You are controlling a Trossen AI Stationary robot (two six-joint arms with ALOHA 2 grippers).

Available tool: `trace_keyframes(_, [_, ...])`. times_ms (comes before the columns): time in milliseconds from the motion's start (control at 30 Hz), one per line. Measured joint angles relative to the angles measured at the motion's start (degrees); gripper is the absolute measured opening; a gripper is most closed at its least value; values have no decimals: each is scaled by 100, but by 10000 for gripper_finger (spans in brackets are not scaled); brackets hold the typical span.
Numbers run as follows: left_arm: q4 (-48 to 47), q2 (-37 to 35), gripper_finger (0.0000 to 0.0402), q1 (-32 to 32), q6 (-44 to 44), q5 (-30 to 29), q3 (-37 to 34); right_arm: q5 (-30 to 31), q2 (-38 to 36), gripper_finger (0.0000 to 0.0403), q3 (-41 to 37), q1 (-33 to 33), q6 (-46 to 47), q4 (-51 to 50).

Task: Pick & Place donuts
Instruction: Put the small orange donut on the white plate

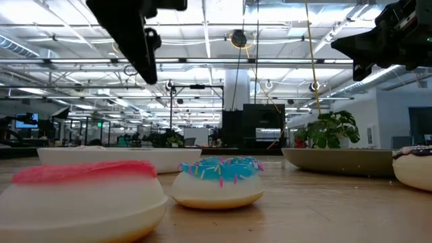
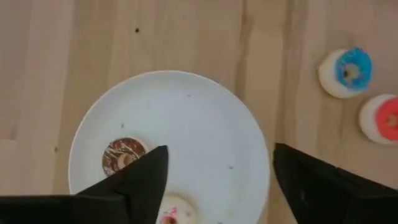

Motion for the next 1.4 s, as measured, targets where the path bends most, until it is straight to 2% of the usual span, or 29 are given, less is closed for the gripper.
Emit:
trace_keyframes(133, [-446,283,198,-149,-16,57,382,0,0,0,0,0,0,0])
trace_keyframes(267, [-731,879,91,-269,435,829,872,1,0,0,0,0,0,2])
trace_keyframes(367, [-883,1356,18,-350,868,1153,1269,2,0,0,1,0,0,4])
trace_keyframes(633, [-804,2052,8,-443,1202,875,2091,2,0,0,-1,0,0,2])
trace_keyframes(933, [-847,2438,7,-448,1221,775,2019,0,0,0,1,0,0,-4])
trace_keyframes(1100, [-845,2460,11,-481,1195,477,2019,0,0,0,-1,0,0,-2])
trace_keyframes(1400, [-836,2460,5,-485,1025,473,2019,0,0,0,0,0,0,-2])
